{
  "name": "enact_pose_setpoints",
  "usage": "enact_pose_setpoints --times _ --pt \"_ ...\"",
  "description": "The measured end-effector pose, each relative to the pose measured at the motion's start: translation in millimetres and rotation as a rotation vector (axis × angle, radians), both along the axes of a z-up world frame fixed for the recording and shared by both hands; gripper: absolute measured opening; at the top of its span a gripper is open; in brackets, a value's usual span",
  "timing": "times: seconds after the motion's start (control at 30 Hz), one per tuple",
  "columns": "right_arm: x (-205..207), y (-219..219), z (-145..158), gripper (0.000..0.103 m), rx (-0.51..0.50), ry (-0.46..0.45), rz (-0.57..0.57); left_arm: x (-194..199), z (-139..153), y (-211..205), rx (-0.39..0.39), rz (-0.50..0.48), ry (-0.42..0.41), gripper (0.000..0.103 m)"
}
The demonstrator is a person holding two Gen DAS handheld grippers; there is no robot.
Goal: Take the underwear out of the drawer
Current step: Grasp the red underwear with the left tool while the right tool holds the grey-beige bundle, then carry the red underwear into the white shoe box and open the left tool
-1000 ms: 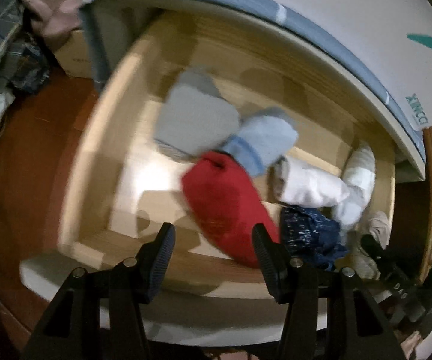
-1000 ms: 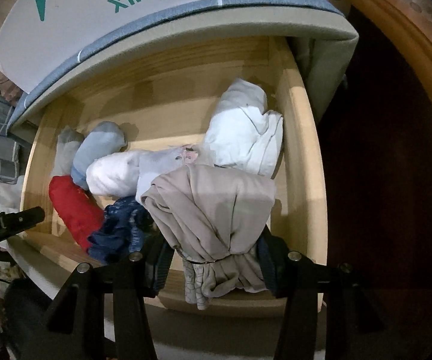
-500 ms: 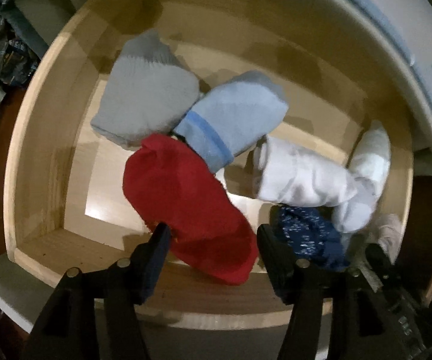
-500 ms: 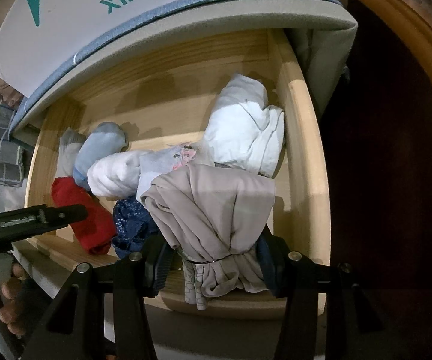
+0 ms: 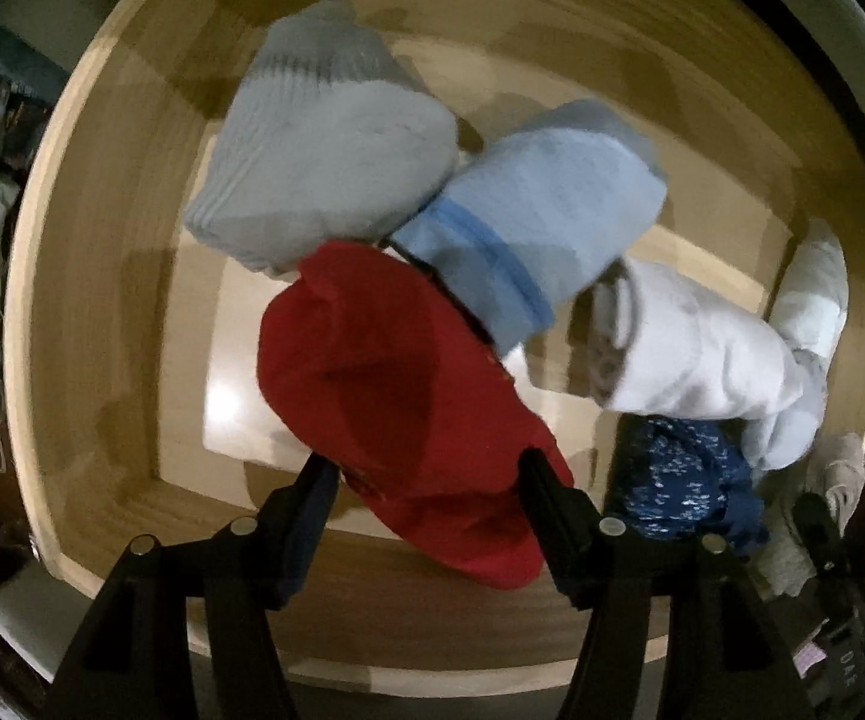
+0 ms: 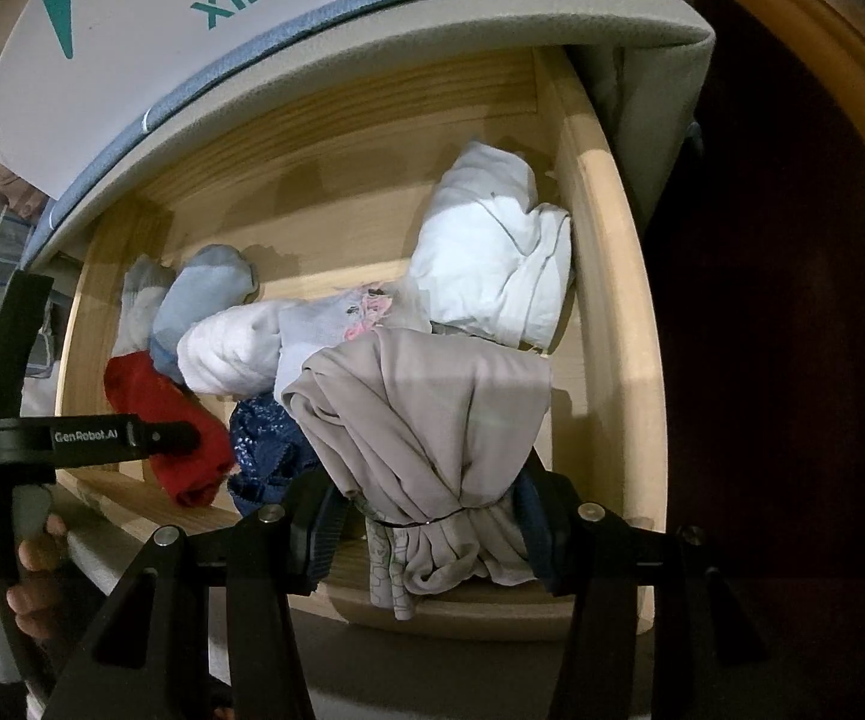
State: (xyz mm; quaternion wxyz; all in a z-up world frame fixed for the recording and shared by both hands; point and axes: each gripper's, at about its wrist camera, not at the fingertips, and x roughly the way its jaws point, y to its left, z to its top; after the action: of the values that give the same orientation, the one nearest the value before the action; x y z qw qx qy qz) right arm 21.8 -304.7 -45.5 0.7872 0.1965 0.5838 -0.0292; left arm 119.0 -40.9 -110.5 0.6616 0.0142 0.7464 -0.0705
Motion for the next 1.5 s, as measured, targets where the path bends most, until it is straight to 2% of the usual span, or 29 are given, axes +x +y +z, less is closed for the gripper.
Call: enact_pose_setpoints --times 0.2,0.37,0.67,0.97,1.5 --pt "1 1 -1 0.048 0.002 0.004 0.001 12 -2 3 0.004 -0.069 -0.032 0.063" --pt "1 0 -2 0.048 0.005 0.010 0.000 19 1 7 -0.001 -0.091 -0.064 0.047" --pt "1 1 -3 0.048 0.012 0.009 -0.006 9 12 1 0.022 -0.143 -0.118 0.032" --pt "1 2 -3 0.048 0.009 0.012 -0.005 -11 28 5 -0.006 -0.135 -0.159 0.030" --pt "-1 4 1 0.047 -0.010 -0.015 -0.012 -24 91 28 -0.044 -0.165 -0.280 0.030"
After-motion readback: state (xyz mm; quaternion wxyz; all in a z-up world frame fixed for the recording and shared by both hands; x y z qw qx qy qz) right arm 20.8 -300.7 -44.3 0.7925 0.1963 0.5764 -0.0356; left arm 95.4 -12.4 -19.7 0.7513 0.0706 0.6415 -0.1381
